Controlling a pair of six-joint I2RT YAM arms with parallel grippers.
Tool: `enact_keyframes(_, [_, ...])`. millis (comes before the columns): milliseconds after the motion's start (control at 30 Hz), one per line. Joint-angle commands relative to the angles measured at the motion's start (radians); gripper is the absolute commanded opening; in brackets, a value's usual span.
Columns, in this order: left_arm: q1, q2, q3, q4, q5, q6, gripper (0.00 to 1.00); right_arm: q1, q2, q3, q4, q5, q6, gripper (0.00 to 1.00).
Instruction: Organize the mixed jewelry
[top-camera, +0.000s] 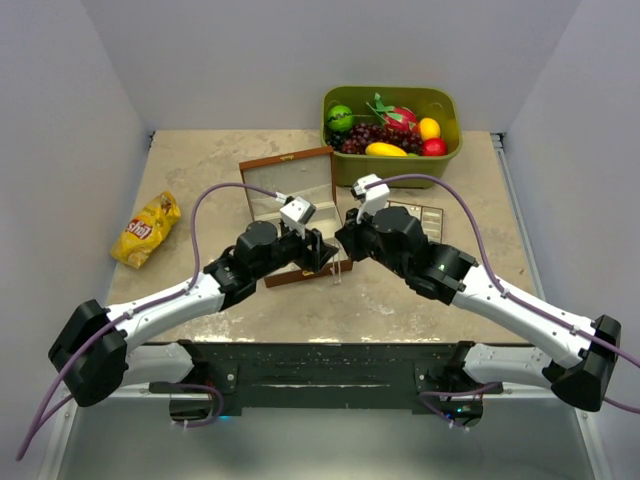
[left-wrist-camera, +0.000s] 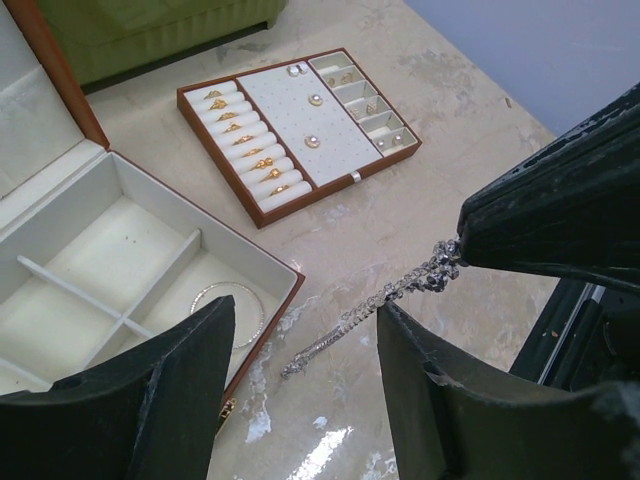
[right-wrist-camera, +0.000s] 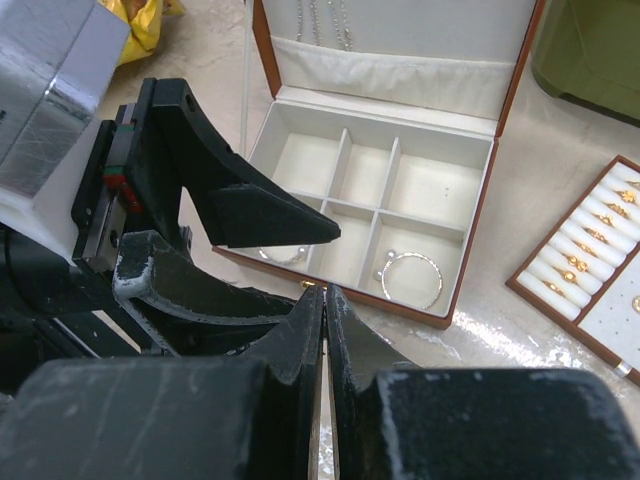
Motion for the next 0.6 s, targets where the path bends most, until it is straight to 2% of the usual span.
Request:
enact_keyframes(0, [-0.007,-0.021,0.037,0.018,-0.033,0.015,0.63,-0.003,-0.001,0.029,0.043,-0.014,-0.001,0.06])
enact_keyframes(567, [-0.012,0.065,0.042,0.055,-0.058,0.001,0.61,-0.003,-0.015,0.038,0.083,-0.045,0.007,0.06])
